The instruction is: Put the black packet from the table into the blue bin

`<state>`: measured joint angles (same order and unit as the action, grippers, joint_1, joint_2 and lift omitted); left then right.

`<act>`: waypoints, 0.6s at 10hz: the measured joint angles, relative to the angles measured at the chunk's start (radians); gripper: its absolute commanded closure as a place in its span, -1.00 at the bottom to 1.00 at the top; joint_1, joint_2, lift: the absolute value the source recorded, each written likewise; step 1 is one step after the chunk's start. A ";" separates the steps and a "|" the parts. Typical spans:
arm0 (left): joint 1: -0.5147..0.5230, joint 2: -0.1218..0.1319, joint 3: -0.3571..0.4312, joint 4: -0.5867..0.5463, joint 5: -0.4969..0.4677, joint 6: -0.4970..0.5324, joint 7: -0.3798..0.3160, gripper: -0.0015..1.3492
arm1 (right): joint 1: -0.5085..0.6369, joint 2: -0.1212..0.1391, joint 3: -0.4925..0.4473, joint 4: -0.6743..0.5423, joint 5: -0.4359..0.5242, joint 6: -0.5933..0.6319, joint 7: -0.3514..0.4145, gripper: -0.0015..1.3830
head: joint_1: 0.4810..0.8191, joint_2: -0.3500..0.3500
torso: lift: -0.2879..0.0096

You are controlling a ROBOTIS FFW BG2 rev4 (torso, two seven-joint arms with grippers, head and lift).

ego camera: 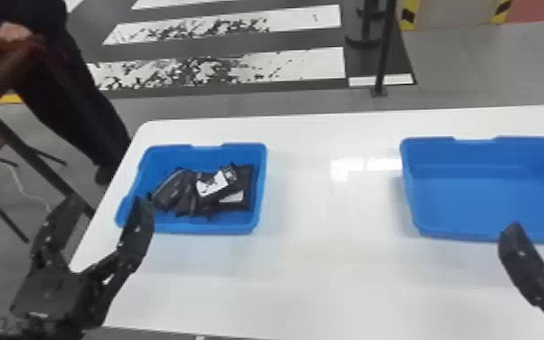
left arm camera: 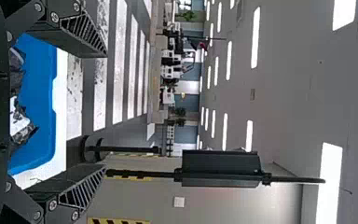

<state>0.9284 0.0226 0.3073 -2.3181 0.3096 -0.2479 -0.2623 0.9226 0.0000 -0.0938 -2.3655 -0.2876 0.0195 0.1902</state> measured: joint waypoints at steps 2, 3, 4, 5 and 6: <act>-0.003 0.005 -0.010 0.000 0.004 0.000 0.000 -0.71 | -0.004 0.000 0.002 0.004 0.000 -0.005 0.000 -0.80 | 0.27 0.44 | 0.20; -0.004 0.005 -0.010 0.002 0.007 0.000 0.000 -0.71 | -0.006 0.000 0.004 0.007 0.000 -0.008 0.000 -0.80 | 0.27 0.44 | 0.20; -0.005 0.004 -0.012 0.004 0.008 0.000 0.000 -0.71 | -0.007 0.000 0.004 0.009 -0.001 -0.011 0.000 -0.80 | 0.27 0.44 | 0.20; -0.006 0.004 -0.012 0.005 0.008 0.000 0.000 -0.71 | -0.009 0.000 0.004 0.011 -0.001 -0.012 0.000 -0.80 | 0.27 0.44 | 0.20; -0.006 0.004 -0.013 0.005 0.007 0.003 0.000 -0.71 | -0.010 0.000 0.005 0.013 -0.002 -0.013 0.000 -0.80 | 0.27 0.44 | 0.20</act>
<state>0.9228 0.0266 0.2945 -2.3132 0.3166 -0.2451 -0.2623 0.9123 0.0000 -0.0889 -2.3523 -0.2895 0.0066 0.1902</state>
